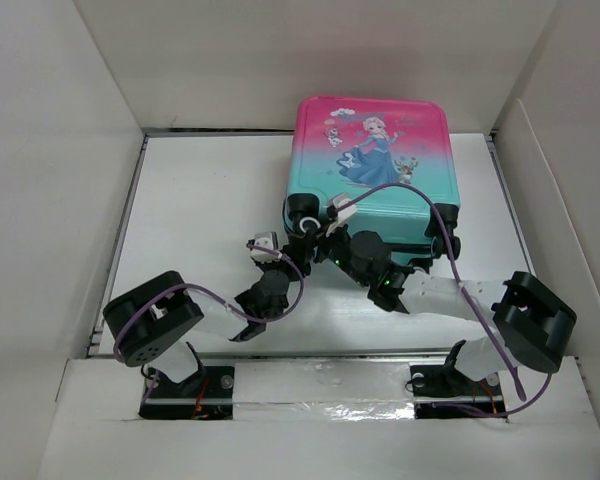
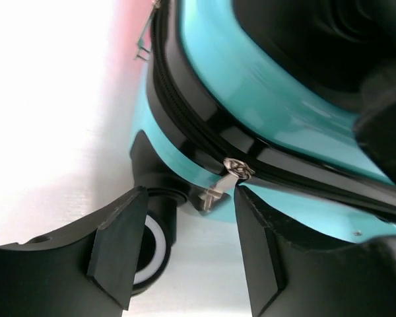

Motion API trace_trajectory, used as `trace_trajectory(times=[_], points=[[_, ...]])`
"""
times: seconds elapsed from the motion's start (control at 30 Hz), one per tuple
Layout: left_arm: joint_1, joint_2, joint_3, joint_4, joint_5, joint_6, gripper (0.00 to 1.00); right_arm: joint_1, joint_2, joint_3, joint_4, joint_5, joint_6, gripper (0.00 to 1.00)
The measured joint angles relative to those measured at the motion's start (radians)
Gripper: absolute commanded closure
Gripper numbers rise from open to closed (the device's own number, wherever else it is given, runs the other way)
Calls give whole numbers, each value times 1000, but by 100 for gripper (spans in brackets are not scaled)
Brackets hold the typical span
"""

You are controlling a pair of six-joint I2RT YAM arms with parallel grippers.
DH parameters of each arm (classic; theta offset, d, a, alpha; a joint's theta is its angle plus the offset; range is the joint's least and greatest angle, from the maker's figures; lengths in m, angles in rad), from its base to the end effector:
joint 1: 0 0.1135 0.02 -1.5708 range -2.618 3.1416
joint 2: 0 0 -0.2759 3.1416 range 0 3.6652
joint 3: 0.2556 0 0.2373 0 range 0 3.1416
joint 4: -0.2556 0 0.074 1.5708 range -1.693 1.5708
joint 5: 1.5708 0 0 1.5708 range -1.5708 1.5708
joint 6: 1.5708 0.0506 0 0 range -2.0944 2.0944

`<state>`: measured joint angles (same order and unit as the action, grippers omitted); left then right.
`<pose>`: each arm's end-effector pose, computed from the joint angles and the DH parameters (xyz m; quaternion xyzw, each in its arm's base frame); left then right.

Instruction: Pack the luggage

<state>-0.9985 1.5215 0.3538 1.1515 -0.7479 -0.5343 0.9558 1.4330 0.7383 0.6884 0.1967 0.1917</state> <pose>0.1712 -0.2022 0.1996 -0.0967 0.7047 -0.2652 0.6509 0.1930 0.2561 0.2851 -0.1989 0.6808 0.3222 0.6270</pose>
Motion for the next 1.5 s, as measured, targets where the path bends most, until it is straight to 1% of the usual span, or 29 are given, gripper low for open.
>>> trace_trajectory(times=[0.13,0.23,0.27,0.37,0.43,0.47,0.57,0.7,0.87,1.07,1.13,1.2,1.27,1.37,1.43,1.5], points=[[1,39,24,27,-42,6,47,-4,-9,0,-2,10,0,100],[-2,79,44,66,-53,11,53,-6,-19,-1,-10,21,0,100],[-2,89,48,75,-54,14,61,-6,-20,-1,-13,24,0,100],[-9,106,56,92,-52,32,73,-6,-22,-4,-27,20,6,100],[-11,106,59,96,-41,55,77,-6,-28,-14,-26,16,10,100],[-13,106,59,99,-35,67,86,-6,-32,-19,-26,15,13,100],[-19,106,60,105,-13,112,100,-6,-41,-36,-21,5,19,100],[-23,84,48,99,31,162,100,-6,-60,-61,-8,1,24,100],[-4,19,-7,100,73,195,100,2,-92,-92,-7,-2,37,100],[147,-154,-114,132,98,173,100,26,-170,-159,-8,-10,50,100],[199,-212,-146,140,127,159,100,33,-196,-176,-15,-14,51,100],[214,-251,-164,144,175,159,100,37,-208,-180,-27,-17,51,100],[178,-269,-164,142,225,163,100,38,-210,-180,-32,-18,51,100],[85,-273,-164,129,304,171,100,38,-209,-176,-39,-18,48,100],[34,-261,-164,118,349,175,100,39,-205,-167,-50,-20,48,100],[8,-234,-163,107,380,174,100,39,-194,-151,-62,-23,47,100]])
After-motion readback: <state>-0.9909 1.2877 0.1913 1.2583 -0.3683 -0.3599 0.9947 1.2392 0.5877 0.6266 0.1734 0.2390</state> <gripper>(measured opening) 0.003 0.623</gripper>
